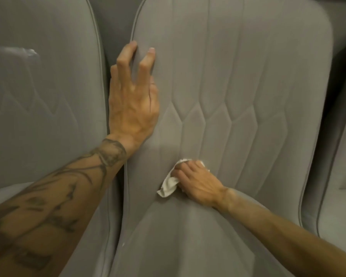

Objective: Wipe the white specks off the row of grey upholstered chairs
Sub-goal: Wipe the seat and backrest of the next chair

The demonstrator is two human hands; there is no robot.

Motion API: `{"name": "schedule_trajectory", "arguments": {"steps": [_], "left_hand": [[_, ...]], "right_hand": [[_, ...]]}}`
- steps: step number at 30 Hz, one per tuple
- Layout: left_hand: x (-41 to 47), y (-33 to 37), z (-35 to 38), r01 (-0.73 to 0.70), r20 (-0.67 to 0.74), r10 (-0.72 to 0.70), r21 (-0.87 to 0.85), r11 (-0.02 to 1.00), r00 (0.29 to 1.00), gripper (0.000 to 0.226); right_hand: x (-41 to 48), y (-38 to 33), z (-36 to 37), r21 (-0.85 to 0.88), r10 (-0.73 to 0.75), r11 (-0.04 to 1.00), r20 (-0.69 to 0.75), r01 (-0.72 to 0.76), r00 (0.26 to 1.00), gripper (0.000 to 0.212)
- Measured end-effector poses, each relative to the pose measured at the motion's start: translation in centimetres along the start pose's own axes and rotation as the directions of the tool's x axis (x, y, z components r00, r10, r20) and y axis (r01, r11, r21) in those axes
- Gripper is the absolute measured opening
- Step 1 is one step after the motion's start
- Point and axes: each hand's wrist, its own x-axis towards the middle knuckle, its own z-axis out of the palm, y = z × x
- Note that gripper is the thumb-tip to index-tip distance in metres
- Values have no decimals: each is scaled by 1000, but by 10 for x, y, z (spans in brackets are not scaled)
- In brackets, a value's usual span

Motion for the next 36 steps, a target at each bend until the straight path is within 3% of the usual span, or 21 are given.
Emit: {"name": "schedule_trajectory", "arguments": {"steps": [3,6,8,9,10,13,15,21,23,26,28,30,34,36], "left_hand": [[0,0,0,-8,2,8,-8,1000,1000,50],[0,0,-1,-2,0,2,-18,1000,1000,49],[3,1,-3,13,4,-13,-9,1000,1000,49],[4,0,-5,21,13,-20,-8,1000,1000,49],[4,-2,-9,14,27,-14,-3,1000,1000,48],[-2,-24,-26,-112,88,103,105,988,991,49],[-11,-47,-40,-122,110,102,195,973,989,51],[-39,-68,-43,-52,156,27,155,987,987,58],[-42,-68,-38,-30,131,10,154,988,991,56],[-45,-70,-31,-24,101,7,169,985,995,53],[-46,-71,-31,-42,94,26,172,984,995,52],[-46,-73,-30,-53,95,37,175,983,995,48],[-47,-73,-30,-59,97,42,175,983,994,44],[-47,-73,-31,-60,97,42,184,981,994,44]], "right_hand": [[54,17,-44,48,213,977,-250,-207,945,21],[140,43,-103,129,399,906,-571,-402,717,20],[179,42,-125,249,497,851,-668,-463,554,18],[185,32,-123,293,527,834,-677,-468,514,18],[182,17,-116,308,531,837,-659,-453,532,18],[153,-19,-95,267,460,888,-545,-375,701,19],[158,-10,-104,194,416,909,-513,-370,751,20],[254,38,-171,65,393,879,-660,-473,640,29],[252,26,-165,62,408,870,-645,-489,646,29],[214,-8,-141,12,295,944,-480,-331,826,25],[203,-10,-142,-42,201,970,-408,-238,890,24],[221,5,-154,-42,217,963,-461,-266,860,25],[250,19,-160,45,351,912,-598,-407,721,24],[232,-2,-141,92,372,914,-585,-396,721,24]]}}
